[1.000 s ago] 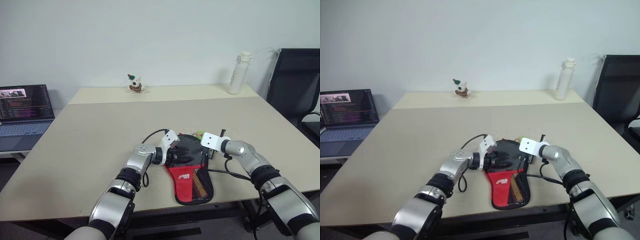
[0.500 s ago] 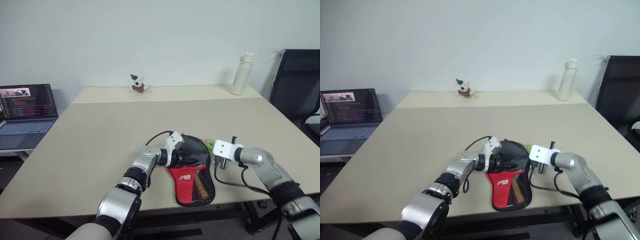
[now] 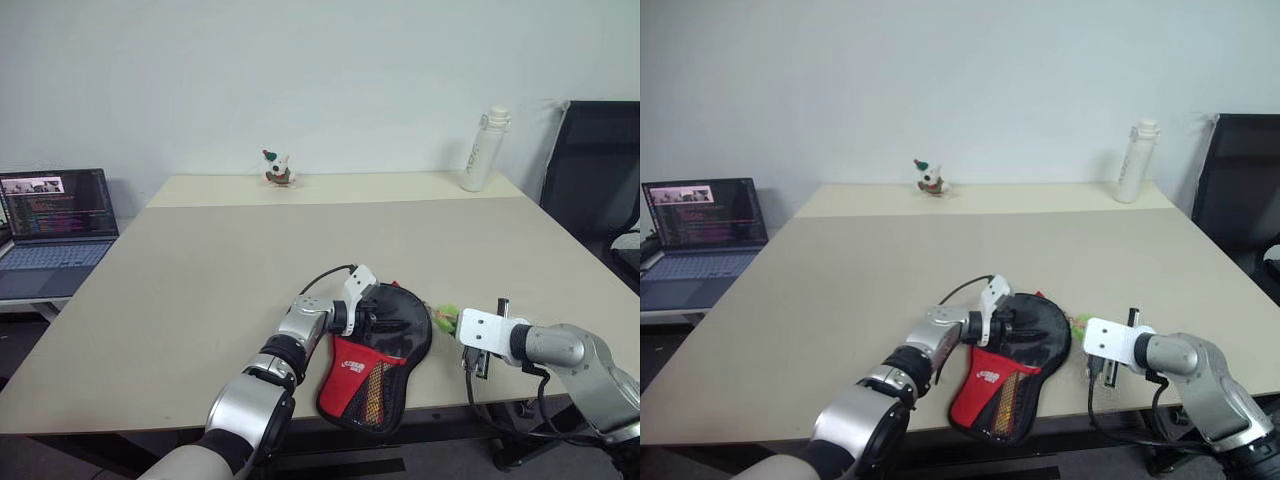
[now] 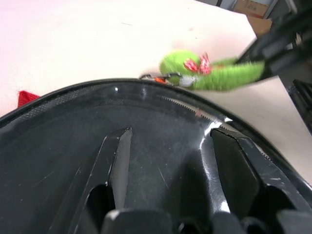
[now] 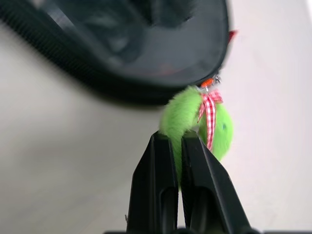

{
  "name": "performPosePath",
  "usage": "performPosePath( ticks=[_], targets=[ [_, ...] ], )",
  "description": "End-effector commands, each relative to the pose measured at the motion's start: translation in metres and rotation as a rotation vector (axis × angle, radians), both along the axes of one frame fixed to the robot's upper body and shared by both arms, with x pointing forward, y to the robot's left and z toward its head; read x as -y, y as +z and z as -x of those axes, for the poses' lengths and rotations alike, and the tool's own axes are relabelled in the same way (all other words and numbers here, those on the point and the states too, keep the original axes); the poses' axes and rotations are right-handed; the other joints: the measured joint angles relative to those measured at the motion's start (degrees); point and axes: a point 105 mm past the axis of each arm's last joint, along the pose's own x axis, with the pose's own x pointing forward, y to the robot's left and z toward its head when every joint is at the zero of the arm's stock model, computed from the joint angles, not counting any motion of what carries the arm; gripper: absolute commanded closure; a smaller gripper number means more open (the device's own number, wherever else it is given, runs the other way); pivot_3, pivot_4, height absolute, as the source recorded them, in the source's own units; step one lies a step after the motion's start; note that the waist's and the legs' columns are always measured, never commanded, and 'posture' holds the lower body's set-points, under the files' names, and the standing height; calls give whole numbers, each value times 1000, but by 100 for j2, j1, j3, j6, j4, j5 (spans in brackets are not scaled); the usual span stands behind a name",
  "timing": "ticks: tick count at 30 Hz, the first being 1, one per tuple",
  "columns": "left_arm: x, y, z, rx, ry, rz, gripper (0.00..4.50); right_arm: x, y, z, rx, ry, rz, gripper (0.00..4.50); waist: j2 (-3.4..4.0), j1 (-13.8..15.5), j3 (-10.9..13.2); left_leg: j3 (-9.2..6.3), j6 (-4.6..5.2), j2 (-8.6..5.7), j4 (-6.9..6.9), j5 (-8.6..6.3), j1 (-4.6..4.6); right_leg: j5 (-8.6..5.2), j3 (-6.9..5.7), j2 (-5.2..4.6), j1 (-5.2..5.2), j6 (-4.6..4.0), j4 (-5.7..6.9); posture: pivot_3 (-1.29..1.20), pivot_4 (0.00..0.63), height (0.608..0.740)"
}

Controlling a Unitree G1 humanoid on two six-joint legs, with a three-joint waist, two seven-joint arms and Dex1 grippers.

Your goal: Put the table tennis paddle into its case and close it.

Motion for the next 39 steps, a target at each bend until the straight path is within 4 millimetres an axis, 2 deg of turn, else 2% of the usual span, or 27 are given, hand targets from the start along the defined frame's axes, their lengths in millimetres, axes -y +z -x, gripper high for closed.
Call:
performPosePath(
  ticks=[1,4,6,8,11,16,18,21,24,27,31,35,39],
  targets=[
    [5,8,-1,35,-14,1,1667,-3,11,-17,44,-39,-25,4456,1,9,0,0,0,-1,1,0,-1,0,0,-1,0,0,0,0,150,740],
    [0,13,-4,51,-3,11,1667,-4,7,-14,-36,-55,-47,4456,1,27,0,-2,0,-1,-1,0,-5,0,-2,-1,0,-1,-1,0,150,740],
    [-15,27,-10,90,10,41,1667,-3,3,2,-161,-53,-87,4456,1,29,0,-4,0,0,-2,0,-10,-1,-4,-1,-1,-2,-7,0,150,740],
    [-33,42,-15,131,30,73,1667,-1,5,10,-213,-74,-123,4456,2,19,2,-5,0,0,-4,-1,-13,-1,-5,-1,-2,-3,-10,0,150,740],
    [-59,61,-16,175,62,102,1667,3,9,18,-261,-91,-136,3749,4,-13,5,-3,0,3,-4,-1,-12,-2,-2,0,-6,-4,-5,0,150,740],
    [-99,75,0,208,89,76,1667,2,22,29,-334,-94,-202,2025,5,-30,6,-6,-1,7,-3,-1,-5,-3,-6,0,-3,-5,-1,0,150,740],
    [-110,76,6,203,111,59,1667,-1,37,18,-307,-120,-297,1355,4,-30,6,-6,-1,7,-3,0,-5,-3,-5,0,-3,-6,1,0,150,740],
    [-121,82,12,184,139,64,1667,-5,60,-7,-241,-167,-457,1355,2,-47,10,-5,-1,7,7,1,-4,-2,-5,0,-3,-6,11,0,150,740],
    [-131,87,17,154,154,81,1667,-14,71,-30,-220,-202,-599,1355,-1,-52,12,-8,1,7,9,2,-1,-1,-8,-1,0,-7,14,0,150,740],
    [-142,91,24,138,152,75,1667,-28,59,-52,-231,-241,-649,1355,-1,-64,12,-8,1,8,1,1,-2,-6,-9,-1,-1,-14,10,0,150,740],
    [-150,95,29,137,155,56,1667,-39,36,-72,-275,-297,-681,1355,1,-74,13,-7,2,7,-5,0,-15,-8,-8,-1,-16,-18,9,0,150,740],
    [-153,97,29,144,174,48,1667,-40,12,-87,-298,-366,-680,1355,1,-49,14,-4,2,6,-4,0,-26,-8,-6,-2,-30,-19,16,0,150,740],
    [-152,97,30,147,180,48,1667,-40,-3,-93,-338,-395,-671,1355,1,-59,14,-4,2,7,-3,1,-24,-8,-6,-1,-30,-19,18,0,150,740]
  ],
)
